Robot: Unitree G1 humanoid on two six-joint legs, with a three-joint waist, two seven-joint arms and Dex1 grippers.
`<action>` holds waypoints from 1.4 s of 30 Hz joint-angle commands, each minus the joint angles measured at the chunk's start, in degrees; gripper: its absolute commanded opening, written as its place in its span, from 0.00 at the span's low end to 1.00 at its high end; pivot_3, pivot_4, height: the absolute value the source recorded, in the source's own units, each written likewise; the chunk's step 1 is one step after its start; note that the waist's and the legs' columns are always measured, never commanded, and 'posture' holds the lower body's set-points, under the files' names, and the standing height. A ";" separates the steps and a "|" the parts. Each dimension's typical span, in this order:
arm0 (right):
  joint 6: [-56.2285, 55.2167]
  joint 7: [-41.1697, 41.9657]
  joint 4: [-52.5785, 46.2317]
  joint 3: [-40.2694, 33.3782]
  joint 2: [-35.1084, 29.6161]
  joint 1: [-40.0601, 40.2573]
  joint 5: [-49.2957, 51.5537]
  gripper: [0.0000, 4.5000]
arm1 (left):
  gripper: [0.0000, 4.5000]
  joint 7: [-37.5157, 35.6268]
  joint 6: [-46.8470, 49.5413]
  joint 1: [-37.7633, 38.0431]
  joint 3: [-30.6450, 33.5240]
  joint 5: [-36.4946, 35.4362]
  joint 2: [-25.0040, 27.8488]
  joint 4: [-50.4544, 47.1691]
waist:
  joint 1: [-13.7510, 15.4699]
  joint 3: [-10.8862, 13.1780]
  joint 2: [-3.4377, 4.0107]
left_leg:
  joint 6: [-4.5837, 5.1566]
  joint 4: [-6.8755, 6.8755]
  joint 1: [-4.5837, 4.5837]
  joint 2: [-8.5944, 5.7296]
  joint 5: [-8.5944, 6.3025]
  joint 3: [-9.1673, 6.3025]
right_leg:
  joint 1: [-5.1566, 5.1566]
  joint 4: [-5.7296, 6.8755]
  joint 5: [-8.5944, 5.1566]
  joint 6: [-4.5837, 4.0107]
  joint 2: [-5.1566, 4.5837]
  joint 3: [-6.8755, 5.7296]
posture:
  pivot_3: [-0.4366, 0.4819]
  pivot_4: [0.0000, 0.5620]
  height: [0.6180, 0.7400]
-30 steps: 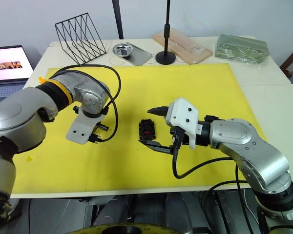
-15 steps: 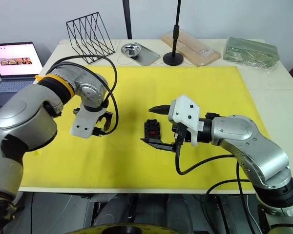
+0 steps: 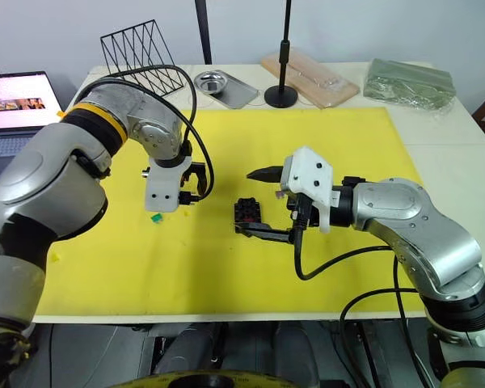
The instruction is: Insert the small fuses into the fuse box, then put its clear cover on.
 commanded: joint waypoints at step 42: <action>-10.71 6.70 12.00 6.98 8.35 -7.89 -6.14 1.00 | 0.99 19.34 172.09 87.83 110.57 -131.50 31.87 -63.16 | -1.65 -0.01 0.25 | -0.22 -0.14 0.19 0.16 0.04 -0.02 | -0.31 0.29 0.10 -0.24 -0.06 0.18 | 0.48 0.27 1.00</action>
